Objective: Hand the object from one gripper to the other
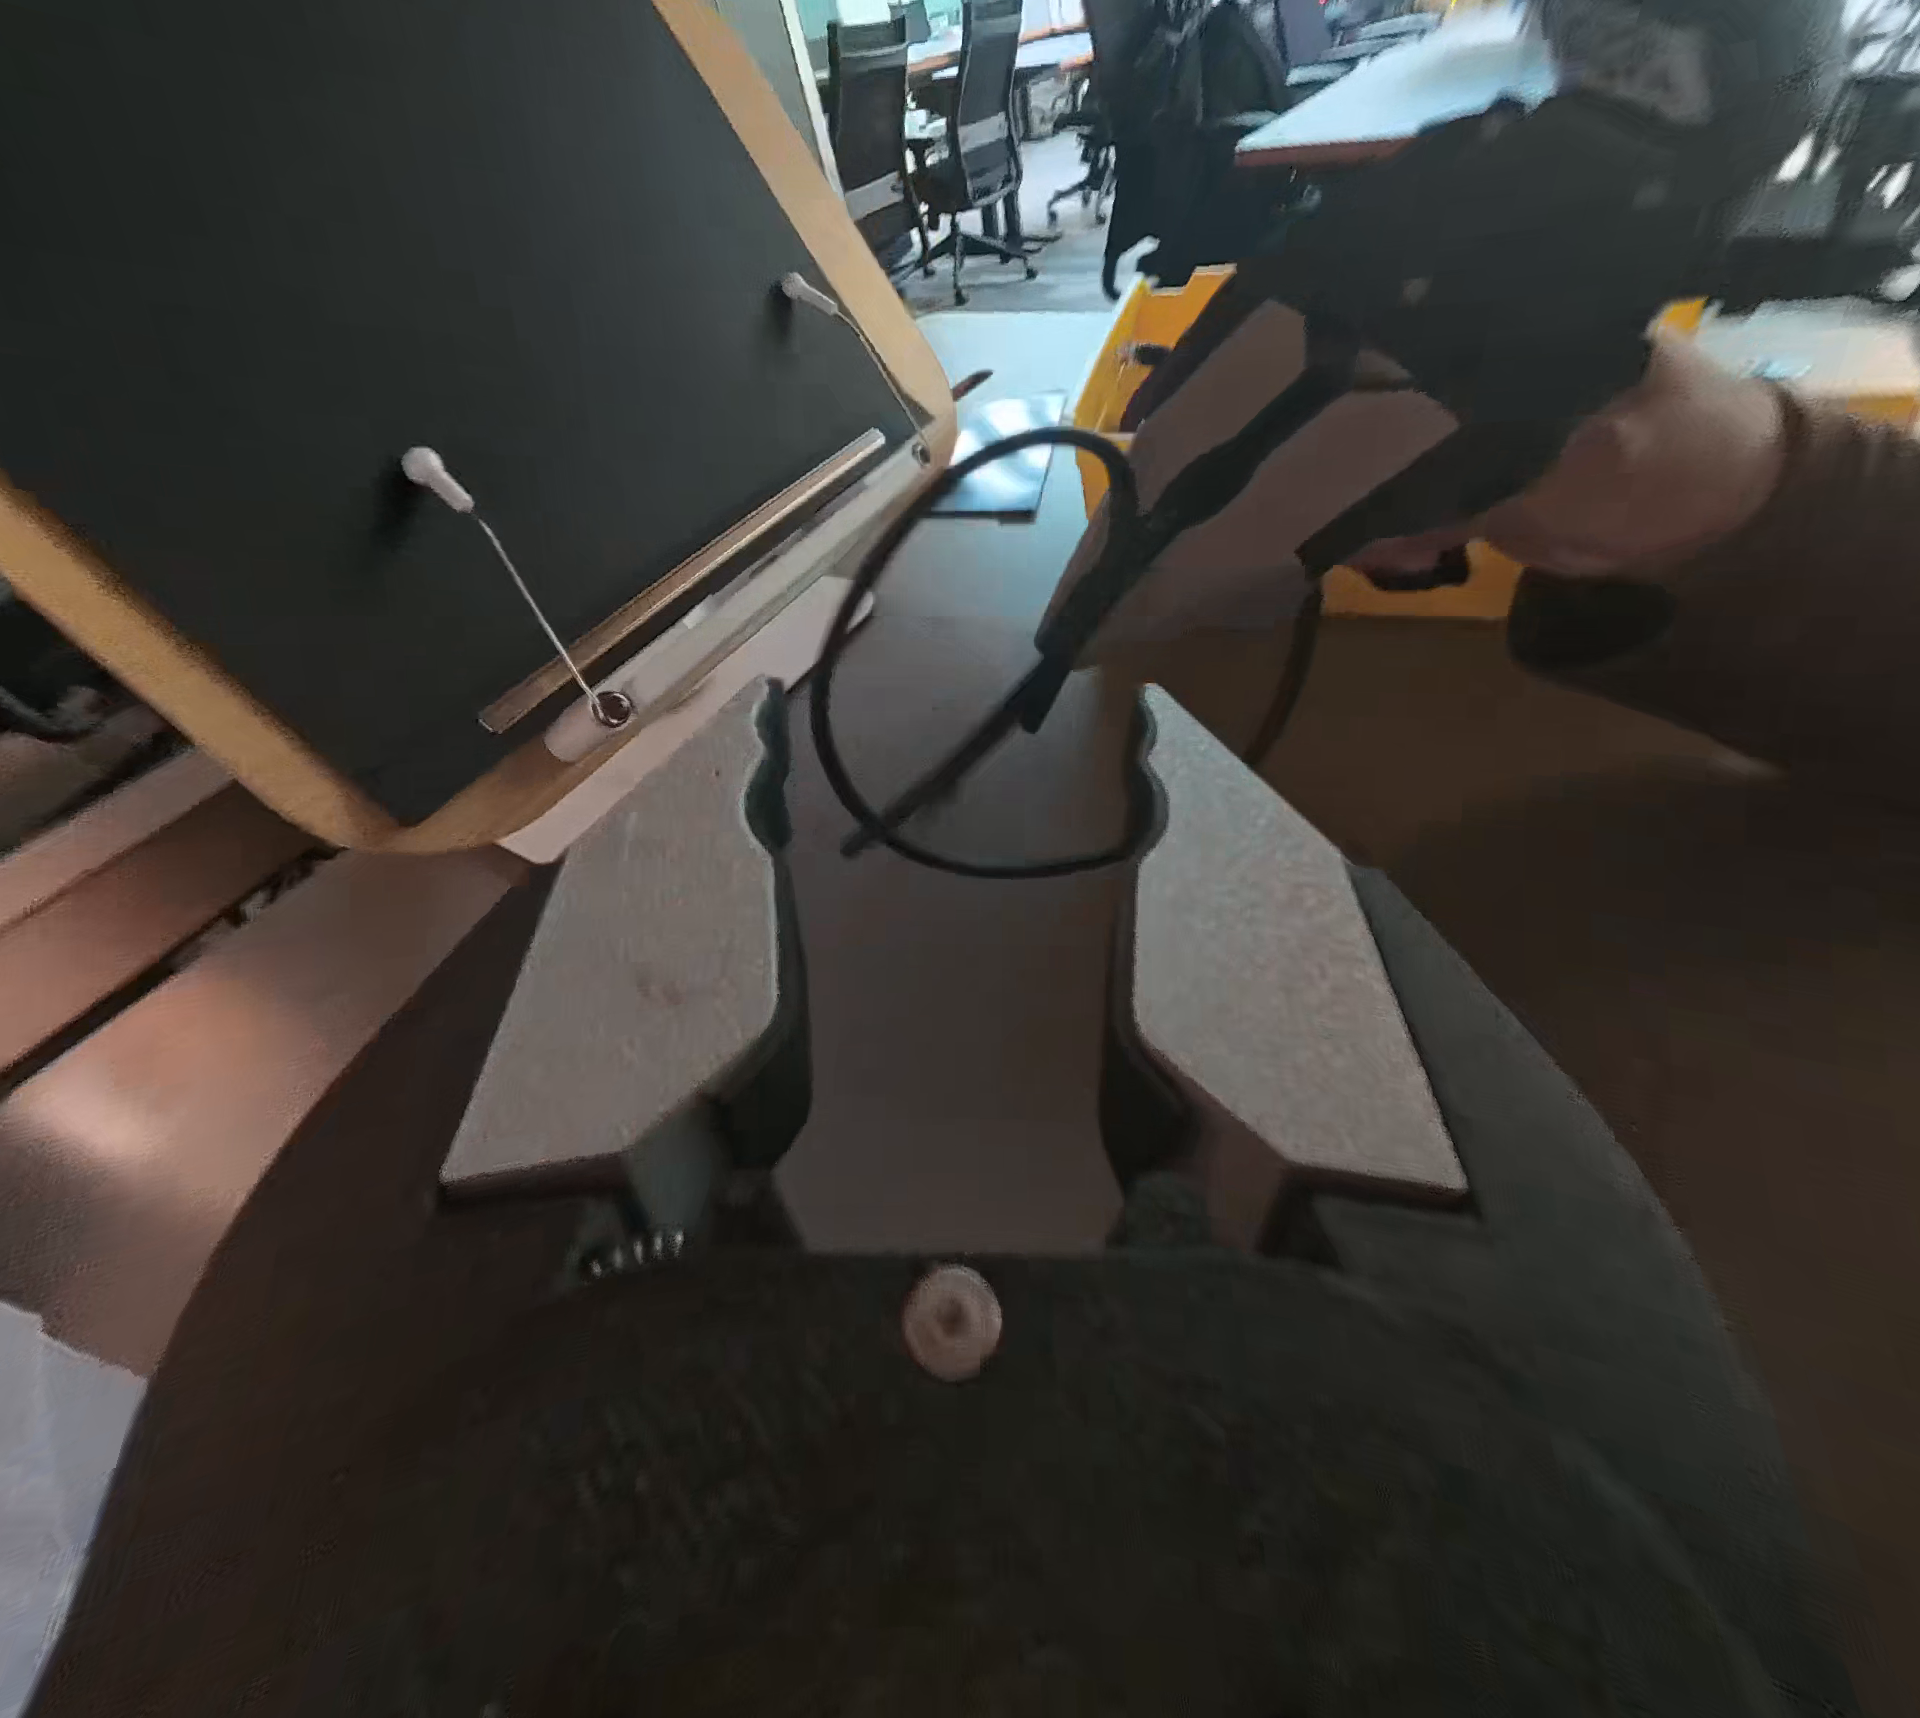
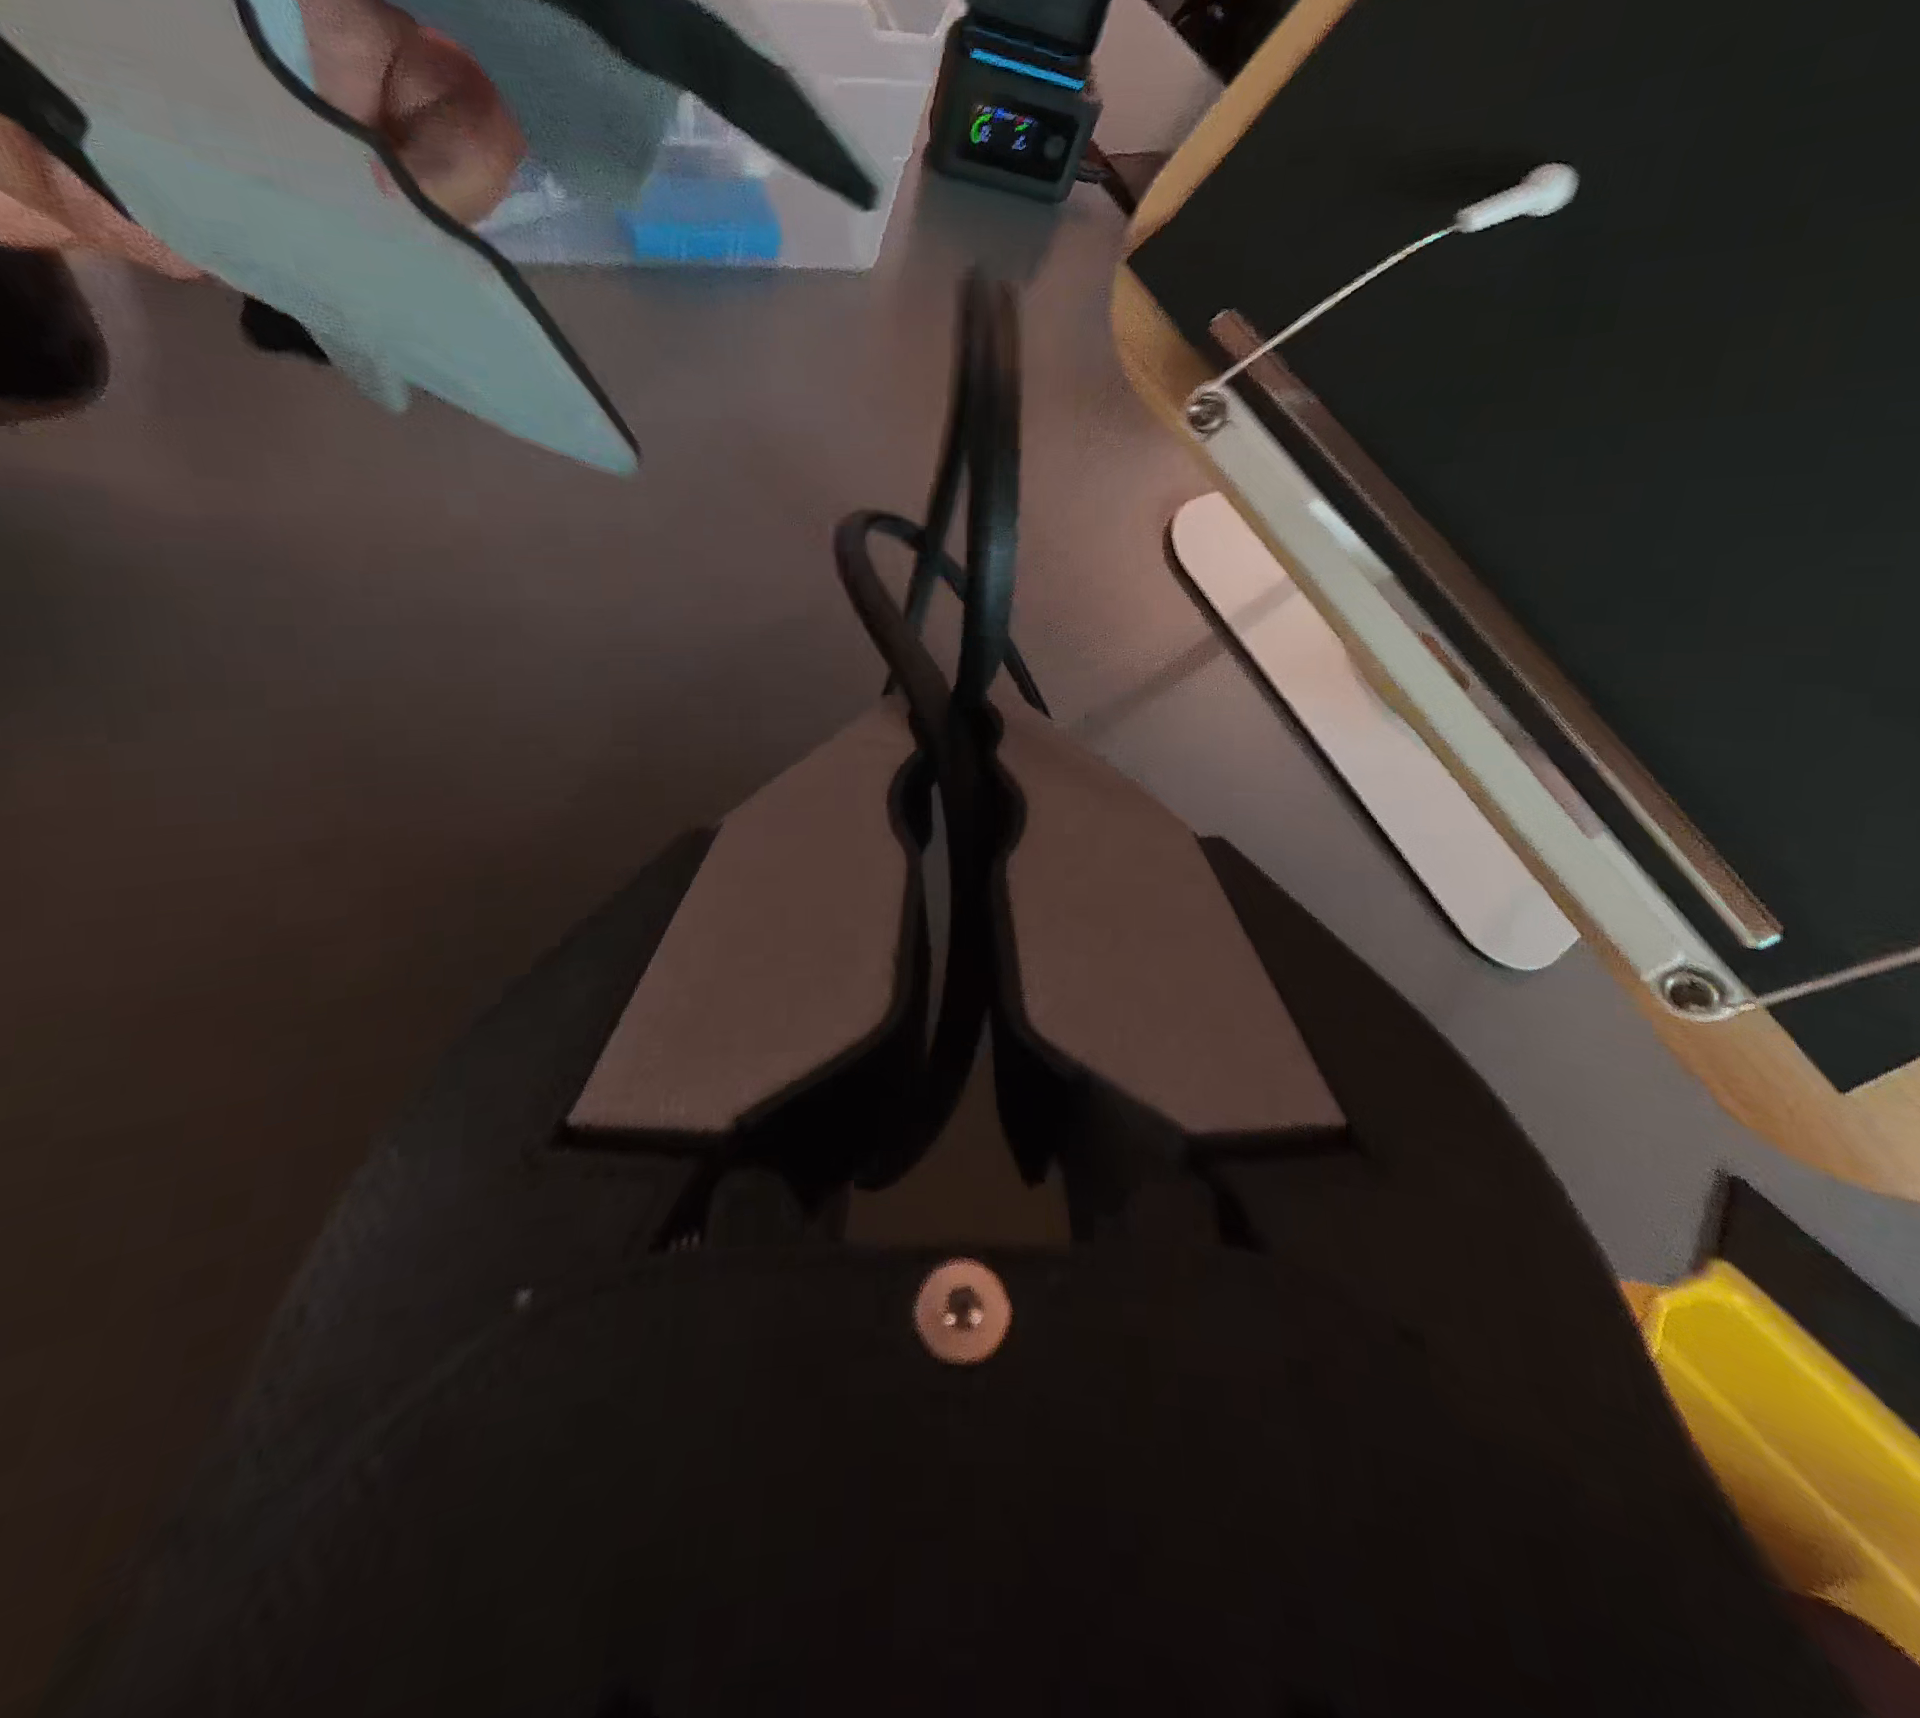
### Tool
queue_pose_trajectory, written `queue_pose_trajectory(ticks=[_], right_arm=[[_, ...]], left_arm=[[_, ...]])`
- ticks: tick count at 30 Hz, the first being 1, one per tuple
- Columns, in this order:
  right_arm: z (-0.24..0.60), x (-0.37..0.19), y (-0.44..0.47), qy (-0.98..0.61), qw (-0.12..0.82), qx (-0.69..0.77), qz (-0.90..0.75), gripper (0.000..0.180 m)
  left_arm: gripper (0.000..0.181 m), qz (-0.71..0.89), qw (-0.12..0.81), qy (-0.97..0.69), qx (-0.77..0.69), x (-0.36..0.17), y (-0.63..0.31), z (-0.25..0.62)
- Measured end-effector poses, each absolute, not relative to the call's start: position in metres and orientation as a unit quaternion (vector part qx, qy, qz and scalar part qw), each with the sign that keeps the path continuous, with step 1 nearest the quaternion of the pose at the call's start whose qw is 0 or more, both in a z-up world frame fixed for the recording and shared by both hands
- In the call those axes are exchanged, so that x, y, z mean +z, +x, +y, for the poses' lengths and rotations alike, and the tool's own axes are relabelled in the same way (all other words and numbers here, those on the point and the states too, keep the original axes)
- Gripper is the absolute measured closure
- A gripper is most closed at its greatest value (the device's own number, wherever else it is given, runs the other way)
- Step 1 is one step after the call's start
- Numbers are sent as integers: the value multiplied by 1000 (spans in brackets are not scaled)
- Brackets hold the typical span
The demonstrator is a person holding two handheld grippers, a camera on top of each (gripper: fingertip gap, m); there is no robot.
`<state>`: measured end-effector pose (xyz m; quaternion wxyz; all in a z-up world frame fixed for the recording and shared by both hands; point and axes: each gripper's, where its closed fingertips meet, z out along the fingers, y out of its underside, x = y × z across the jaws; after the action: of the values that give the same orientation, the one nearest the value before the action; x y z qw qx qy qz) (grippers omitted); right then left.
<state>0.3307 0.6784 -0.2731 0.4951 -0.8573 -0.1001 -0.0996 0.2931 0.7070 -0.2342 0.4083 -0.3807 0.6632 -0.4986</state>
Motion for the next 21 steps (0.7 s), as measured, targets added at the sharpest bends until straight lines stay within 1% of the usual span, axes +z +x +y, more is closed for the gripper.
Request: queue_pose_trajectory(ticks=[4,5,6,7,8,9,10,12,15,17,21], right_arm=[[680,-287,323,-870,448,-150,-145,180],[680,-288,319,-870,444,-149,-154,180],[681,-289,313,-870,445,-141,-161,179],[682,-288,308,-869,446,-134,-164,179],[683,-287,306,-869,448,-131,-166,179],[683,-285,305,-867,451,-131,-166,179],[683,-283,303,-864,457,-130,-167,179],[682,-275,296,-855,478,-104,-171,179],[680,-262,296,-839,517,-69,-152,179],[676,-246,293,-821,555,-6,-132,169],[658,-204,299,-759,636,98,-94,132]], left_arm=[[105,700,478,-318,-426,-241,293,694],[106,704,491,-302,-414,-243,291,689],[114,710,503,-291,-397,-246,292,687],[126,720,508,-284,-378,-251,293,685],[135,730,506,-280,-363,-257,295,684],[149,738,504,-281,-350,-263,296,685],[158,744,502,-286,-335,-270,298,687],[164,751,498,-291,-323,-276,302,690],[173,719,483,-313,-389,-260,302,686],[179,687,475,-326,-443,-245,301,688],[181,627,455,-351,-527,-222,296,701]])
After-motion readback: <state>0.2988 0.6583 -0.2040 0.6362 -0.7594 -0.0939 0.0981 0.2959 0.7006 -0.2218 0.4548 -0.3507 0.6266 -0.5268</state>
